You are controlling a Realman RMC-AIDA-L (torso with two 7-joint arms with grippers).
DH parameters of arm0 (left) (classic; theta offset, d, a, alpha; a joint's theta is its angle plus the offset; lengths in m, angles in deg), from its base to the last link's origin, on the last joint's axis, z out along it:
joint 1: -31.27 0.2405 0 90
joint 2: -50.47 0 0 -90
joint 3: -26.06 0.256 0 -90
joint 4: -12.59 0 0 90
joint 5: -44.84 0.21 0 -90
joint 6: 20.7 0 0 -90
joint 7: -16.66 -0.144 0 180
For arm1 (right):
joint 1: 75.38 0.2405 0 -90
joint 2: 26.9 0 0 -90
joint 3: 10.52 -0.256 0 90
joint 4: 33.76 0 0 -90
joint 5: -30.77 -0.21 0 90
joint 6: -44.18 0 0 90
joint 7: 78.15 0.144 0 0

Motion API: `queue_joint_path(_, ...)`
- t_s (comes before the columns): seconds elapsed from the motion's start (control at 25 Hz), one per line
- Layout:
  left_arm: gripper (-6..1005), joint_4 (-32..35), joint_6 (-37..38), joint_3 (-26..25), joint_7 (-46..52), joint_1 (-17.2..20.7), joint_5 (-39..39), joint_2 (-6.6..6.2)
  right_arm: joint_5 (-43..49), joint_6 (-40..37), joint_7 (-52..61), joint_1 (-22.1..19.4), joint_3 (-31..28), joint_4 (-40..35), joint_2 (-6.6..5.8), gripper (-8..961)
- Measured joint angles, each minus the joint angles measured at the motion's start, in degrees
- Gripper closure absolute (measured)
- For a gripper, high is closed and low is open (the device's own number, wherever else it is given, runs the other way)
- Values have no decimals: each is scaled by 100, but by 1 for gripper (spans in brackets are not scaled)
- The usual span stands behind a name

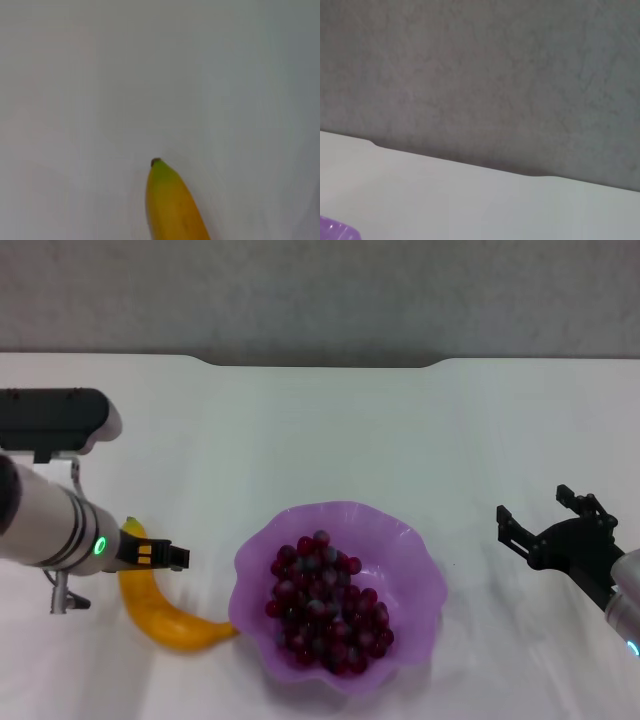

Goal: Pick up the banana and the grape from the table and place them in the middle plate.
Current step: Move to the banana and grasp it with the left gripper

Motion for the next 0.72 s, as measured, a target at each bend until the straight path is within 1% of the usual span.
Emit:
queue_joint_path(0.2, 150, 529, 126, -61, 63, -224, 0, -28, 0, -10, -12, 1, 16, 1, 0, 54)
queue_joint_path(0.52, 160, 1269, 382, -164, -4, -533, 1, -28, 0, -16, -8, -20, 7, 1, 0, 54)
queue_joint_path(0.72, 167, 1358, 440, -238, -125, -566, 1, -24, 0, -24, -7, -18, 10, 1, 0, 55)
